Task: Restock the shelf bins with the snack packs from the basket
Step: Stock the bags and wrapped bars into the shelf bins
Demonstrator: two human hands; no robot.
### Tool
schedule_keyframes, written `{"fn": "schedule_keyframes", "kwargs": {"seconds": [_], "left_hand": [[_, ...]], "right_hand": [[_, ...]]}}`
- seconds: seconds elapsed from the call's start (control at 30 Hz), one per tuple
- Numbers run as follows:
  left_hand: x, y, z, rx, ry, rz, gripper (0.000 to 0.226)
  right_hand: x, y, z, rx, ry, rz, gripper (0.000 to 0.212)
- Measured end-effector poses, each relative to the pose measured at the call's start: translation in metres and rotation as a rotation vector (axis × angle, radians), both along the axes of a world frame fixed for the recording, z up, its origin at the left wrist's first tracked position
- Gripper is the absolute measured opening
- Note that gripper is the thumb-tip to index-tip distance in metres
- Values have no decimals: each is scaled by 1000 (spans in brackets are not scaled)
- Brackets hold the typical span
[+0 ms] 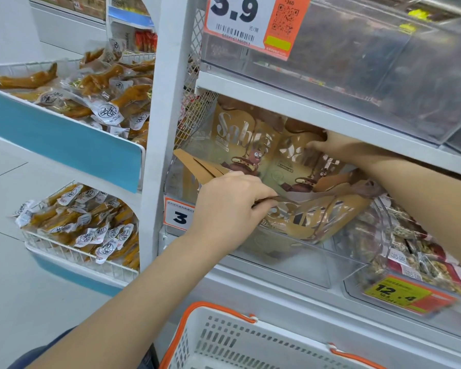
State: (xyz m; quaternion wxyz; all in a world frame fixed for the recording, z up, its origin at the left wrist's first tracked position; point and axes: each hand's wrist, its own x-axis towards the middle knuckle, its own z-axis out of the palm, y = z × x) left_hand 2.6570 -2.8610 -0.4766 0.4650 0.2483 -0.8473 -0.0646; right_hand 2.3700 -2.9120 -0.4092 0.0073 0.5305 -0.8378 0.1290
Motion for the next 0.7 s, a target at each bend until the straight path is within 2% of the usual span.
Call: {"fn": "schedule_keyframes", "kwargs": {"seconds": [0.1,0.23,0.3,0.4,0.5,0.57,0.63,0.67,0.7], "left_hand": [[0,2,2,-12,-9,2,14],[0,3,2,0,-16,-1,14],[1,4,1,7,-30,-2,15],[3,5,1,2,-41,-2,13],[3,6,0,-28,-40,-2,10],[3,4,0,-36,-49,-7,10],[3,3,1,-40,-61,-8,13],[3,3,1,-48,-70,-9,13],[2,3,2,-54,-80,-14,13]], "right_hand": [[25,26,6,-32,45,71,46],[57,78,16,144,-21,176,51],[63,104,22,138,-54,205,54],[52,131,29,160,-107,277,56],[35,147,32,268,-179,337,61],[22,152,29,285,-237,354,54],[12,150,22,218,-217,309,31],[5,144,17,168,-156,285,32],[0,137,11,150,-93,235,43]]}}
